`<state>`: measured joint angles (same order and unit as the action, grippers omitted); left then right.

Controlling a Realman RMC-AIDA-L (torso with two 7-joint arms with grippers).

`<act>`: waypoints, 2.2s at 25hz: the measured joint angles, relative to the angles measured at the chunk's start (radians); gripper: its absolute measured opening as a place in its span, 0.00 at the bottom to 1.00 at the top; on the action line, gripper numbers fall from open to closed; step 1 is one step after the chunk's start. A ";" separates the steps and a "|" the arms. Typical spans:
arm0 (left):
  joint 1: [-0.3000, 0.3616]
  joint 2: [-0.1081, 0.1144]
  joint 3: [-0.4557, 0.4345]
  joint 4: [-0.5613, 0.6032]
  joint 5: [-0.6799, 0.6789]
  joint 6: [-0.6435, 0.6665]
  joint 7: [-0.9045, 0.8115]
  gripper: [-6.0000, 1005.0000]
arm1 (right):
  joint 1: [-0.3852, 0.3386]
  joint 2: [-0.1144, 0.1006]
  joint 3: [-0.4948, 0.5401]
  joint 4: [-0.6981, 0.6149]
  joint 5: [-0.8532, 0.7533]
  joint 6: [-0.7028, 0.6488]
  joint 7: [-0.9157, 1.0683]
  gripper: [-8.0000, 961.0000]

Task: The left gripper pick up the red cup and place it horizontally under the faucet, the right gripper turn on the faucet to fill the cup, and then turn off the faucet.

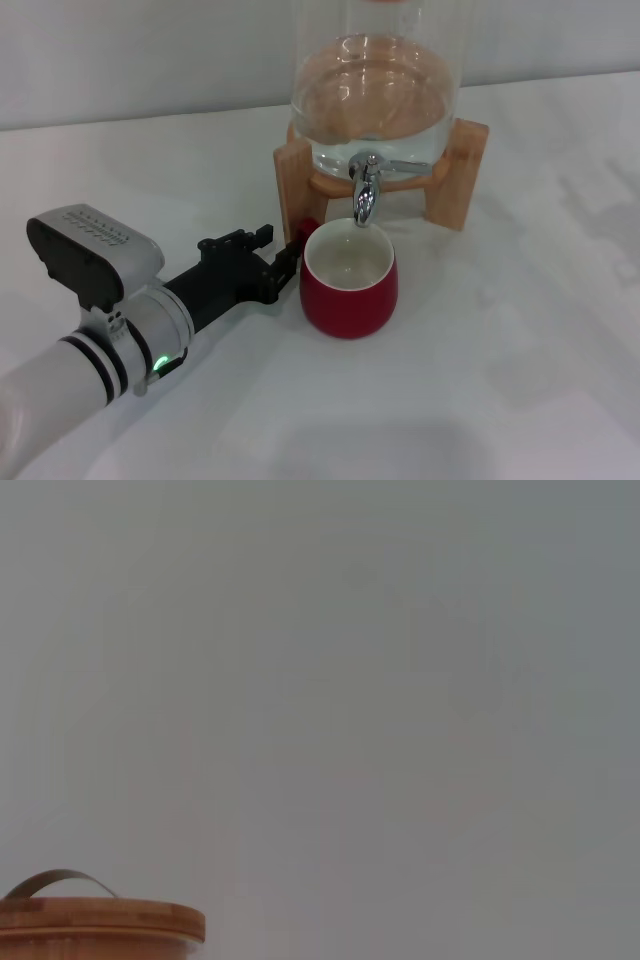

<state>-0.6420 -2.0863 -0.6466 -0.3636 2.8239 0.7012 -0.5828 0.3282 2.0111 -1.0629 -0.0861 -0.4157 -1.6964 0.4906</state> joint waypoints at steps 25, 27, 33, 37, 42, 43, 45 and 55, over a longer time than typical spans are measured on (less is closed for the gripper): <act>0.011 0.002 -0.070 0.008 0.000 -0.064 0.022 0.45 | 0.001 0.000 0.002 -0.003 0.005 0.005 0.000 0.80; 0.012 0.002 -0.077 0.008 0.000 -0.070 0.025 0.45 | 0.001 0.000 0.002 -0.003 0.005 0.005 0.000 0.80; 0.032 0.002 -0.125 0.009 0.001 -0.071 0.055 0.45 | 0.003 0.000 0.006 -0.004 0.007 0.006 0.000 0.80; 0.047 0.002 -0.155 0.008 0.000 -0.070 0.077 0.45 | 0.003 -0.001 0.009 -0.005 0.008 0.008 0.000 0.80; 0.091 0.003 -0.231 -0.003 0.001 -0.031 0.142 0.45 | 0.004 -0.002 0.009 -0.005 0.009 0.011 0.000 0.80; 0.103 0.003 -0.249 -0.004 0.001 -0.016 0.155 0.45 | 0.005 -0.003 0.009 -0.005 0.009 0.012 -0.001 0.80; 0.137 0.002 -0.294 -0.004 0.001 0.045 0.185 0.45 | 0.006 -0.003 0.009 -0.005 0.009 0.019 -0.002 0.80; 0.275 -0.001 -0.466 -0.004 0.000 0.311 0.268 0.45 | 0.012 -0.003 0.002 -0.004 0.002 0.090 0.000 0.80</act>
<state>-0.3665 -2.0868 -1.1124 -0.3677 2.8238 1.0126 -0.3144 0.3406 2.0079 -1.0610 -0.0905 -0.4136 -1.6061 0.4908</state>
